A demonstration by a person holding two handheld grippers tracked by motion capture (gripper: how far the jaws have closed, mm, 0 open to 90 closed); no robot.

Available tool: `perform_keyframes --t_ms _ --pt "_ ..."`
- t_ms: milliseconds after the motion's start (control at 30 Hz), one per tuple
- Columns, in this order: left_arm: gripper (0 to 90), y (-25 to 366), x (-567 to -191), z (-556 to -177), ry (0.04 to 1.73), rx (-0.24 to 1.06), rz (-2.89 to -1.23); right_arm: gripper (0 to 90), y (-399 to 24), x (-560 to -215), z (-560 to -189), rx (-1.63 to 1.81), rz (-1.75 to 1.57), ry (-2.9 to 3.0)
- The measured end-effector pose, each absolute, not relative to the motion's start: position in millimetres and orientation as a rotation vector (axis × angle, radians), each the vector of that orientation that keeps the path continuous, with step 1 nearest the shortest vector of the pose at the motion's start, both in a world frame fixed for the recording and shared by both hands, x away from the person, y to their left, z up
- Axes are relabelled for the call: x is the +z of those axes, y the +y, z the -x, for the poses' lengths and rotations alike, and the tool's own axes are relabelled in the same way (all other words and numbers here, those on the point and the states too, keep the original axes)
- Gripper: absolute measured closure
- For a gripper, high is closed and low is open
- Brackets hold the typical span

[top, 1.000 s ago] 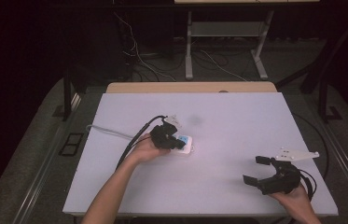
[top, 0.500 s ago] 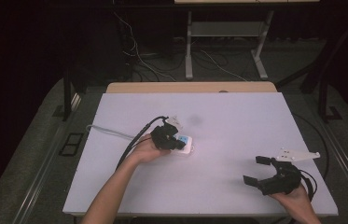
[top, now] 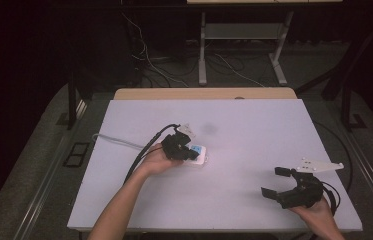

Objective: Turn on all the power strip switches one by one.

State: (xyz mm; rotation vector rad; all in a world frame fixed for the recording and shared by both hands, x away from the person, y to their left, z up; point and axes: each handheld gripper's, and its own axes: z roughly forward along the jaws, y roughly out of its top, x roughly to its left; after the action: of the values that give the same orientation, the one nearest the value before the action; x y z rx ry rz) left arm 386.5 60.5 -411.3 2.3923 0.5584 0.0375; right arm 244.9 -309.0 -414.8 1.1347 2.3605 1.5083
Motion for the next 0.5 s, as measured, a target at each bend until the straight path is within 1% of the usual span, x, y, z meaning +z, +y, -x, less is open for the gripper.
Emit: perform_keyframes --t_ms 267,500 --pt "88.7 70.9 -400.4 -384.4 0.585 0.061 -2.339 0.4 -309.7 -415.4 -245.5 1.512 -1.141 2.36" --pt "80.8 85.0 -386.7 -378.9 0.603 0.111 -2.295 0.4 -307.7 -415.2 -245.0 1.509 -1.139 2.364"
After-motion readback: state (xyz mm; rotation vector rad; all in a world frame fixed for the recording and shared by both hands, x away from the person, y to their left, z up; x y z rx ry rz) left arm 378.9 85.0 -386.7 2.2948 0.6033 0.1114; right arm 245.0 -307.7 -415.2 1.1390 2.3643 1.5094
